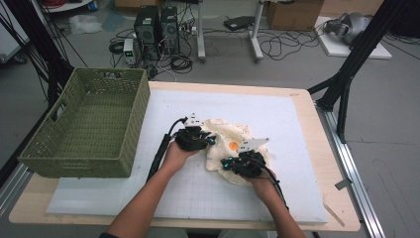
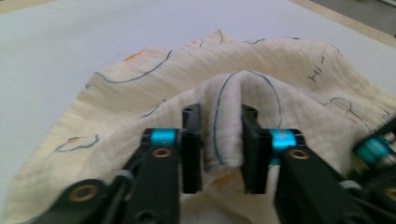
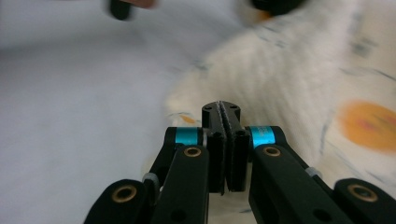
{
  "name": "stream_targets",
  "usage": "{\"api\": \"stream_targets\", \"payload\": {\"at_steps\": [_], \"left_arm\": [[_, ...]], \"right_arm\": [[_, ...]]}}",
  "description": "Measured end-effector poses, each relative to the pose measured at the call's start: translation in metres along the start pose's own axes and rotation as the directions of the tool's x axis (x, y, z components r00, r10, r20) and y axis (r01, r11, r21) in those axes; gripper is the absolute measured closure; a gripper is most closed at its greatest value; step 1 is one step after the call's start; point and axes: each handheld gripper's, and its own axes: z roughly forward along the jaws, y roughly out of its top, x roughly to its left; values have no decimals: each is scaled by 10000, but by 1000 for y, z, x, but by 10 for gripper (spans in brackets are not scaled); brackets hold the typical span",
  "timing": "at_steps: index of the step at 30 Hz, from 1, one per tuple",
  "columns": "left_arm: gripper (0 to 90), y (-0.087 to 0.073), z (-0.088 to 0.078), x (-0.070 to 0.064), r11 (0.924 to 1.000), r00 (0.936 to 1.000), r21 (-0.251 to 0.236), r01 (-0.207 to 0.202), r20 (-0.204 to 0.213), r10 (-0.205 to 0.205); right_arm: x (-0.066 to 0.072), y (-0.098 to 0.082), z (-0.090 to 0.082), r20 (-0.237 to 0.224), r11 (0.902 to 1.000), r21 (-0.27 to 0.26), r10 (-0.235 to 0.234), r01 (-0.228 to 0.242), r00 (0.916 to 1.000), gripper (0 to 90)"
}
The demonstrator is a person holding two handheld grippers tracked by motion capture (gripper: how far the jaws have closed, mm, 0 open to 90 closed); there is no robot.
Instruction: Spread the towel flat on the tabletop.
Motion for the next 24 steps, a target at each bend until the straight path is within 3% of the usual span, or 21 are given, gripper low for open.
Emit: {"api": "stream_targets", "payload": {"at_steps": [3, 4, 9, 11, 12, 16, 20, 24], "left_arm": [[505, -1, 4, -2, 9998, 9998, 92, 160, -91, -159], [460, -1, 3, -1, 9996, 9996, 71, 270, -88, -270], [377, 1, -20, 4, 9986, 9979, -304, 433, -475, -447], [384, -3, -35, 4, 9969, 9970, -727, 300, -692, -350], [414, -6, -42, 4, 9953, 9976, -924, 272, -609, -329], [580, -24, -54, 0, 9975, 9995, -659, -250, 152, 260], [595, -35, -41, -7, 9964, 9948, 288, -798, 659, 778], [534, -36, -21, -19, 9909, 9896, 489, -1256, 769, 1217]], "right_arm": [[-11, -8, -3, 1130, 9986, 504, 101, -159, 9935, 895], [-14, -10, -4, 1206, 9983, 442, 333, -389, 9921, 894], [-16, -10, -6, 1463, 9982, 459, 313, -384, 9887, 888], [-16, -10, -6, 1508, 9980, 468, 341, -416, 9880, 884], [-16, -10, -6, 1530, 9980, 470, 353, -430, 9876, 883], [-17, -10, -5, 1531, 9977, 435, 440, -512, 9872, 881], [-16, -10, -5, 1578, 9977, 437, 448, -523, 9865, 875], [-17, -10, -5, 1597, 9977, 441, 430, -506, 9862, 867]]}}
